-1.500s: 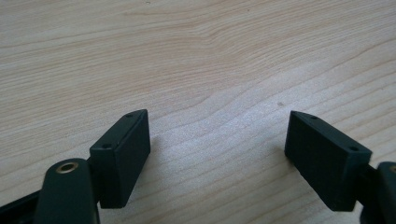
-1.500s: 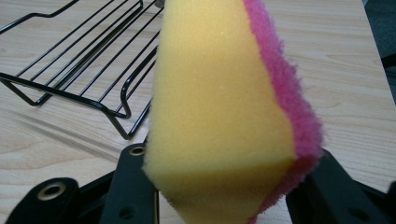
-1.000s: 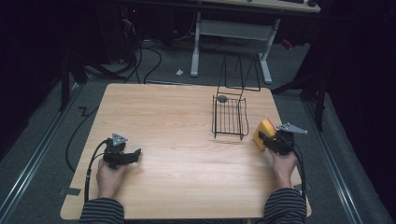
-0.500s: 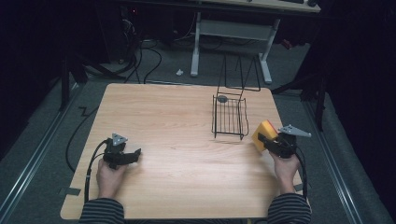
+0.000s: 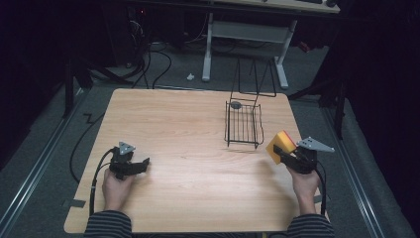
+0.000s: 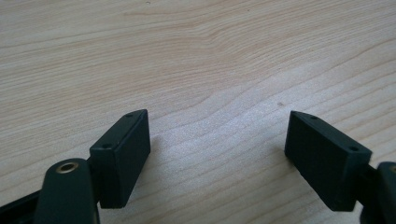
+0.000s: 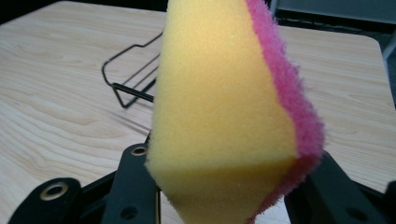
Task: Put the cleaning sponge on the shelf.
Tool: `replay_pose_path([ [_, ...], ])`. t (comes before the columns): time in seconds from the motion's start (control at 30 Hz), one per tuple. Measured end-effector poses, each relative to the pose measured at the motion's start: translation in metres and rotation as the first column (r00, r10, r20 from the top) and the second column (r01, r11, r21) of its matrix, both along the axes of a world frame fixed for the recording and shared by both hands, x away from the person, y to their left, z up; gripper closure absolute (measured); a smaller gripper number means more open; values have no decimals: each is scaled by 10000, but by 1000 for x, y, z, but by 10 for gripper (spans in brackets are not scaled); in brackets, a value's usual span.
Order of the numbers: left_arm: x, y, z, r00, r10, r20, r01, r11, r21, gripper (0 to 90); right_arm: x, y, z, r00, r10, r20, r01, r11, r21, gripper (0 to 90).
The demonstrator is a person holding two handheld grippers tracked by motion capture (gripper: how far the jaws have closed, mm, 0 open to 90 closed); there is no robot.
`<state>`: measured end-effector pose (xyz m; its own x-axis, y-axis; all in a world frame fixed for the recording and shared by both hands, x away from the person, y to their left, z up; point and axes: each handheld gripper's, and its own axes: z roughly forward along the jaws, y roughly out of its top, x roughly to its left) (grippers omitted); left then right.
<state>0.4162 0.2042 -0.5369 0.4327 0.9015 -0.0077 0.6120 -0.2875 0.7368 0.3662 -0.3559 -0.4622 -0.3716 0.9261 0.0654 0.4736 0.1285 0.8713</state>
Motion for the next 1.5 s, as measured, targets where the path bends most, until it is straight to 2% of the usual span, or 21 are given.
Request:
replay_pose_path([
  [0.47, 0, 0, 0, 10000, -3, -1, 3, 10000, -1, 229, -14, 20, 11, 9972, 718, 197, -721, 9973, 102, 600],
  [0.73, 0, 0, 0, 10000, -1, -2, 1, 10000, -1, 229, -11, 31, 18, 9936, 1119, 182, -1122, 9936, 159, 601],
  [0.97, 0, 0, 0, 10000, -2, -3, 2, 10000, 1, 229, -6, 41, 27, 9894, 1441, 203, -1447, 9889, 345, 603],
  [1.17, 0, 0, 0, 10000, -1, 0, 1, 10000, 7, 229, 2, 45, 46, 9863, 1617, 326, -1632, 9853, 506, 605],
  [1.43, 0, 0, 0, 10000, -6, -9, 6, 10000, 15, 229, 18, 52, 56, 9831, 1815, 251, -1825, 9821, 455, 606],
  [1.5, 0, 0, 0, 10000, -9, -10, 9, 10000, 18, 229, 21, 54, 56, 9838, 1773, 250, -1780, 9836, 293, 607],
])
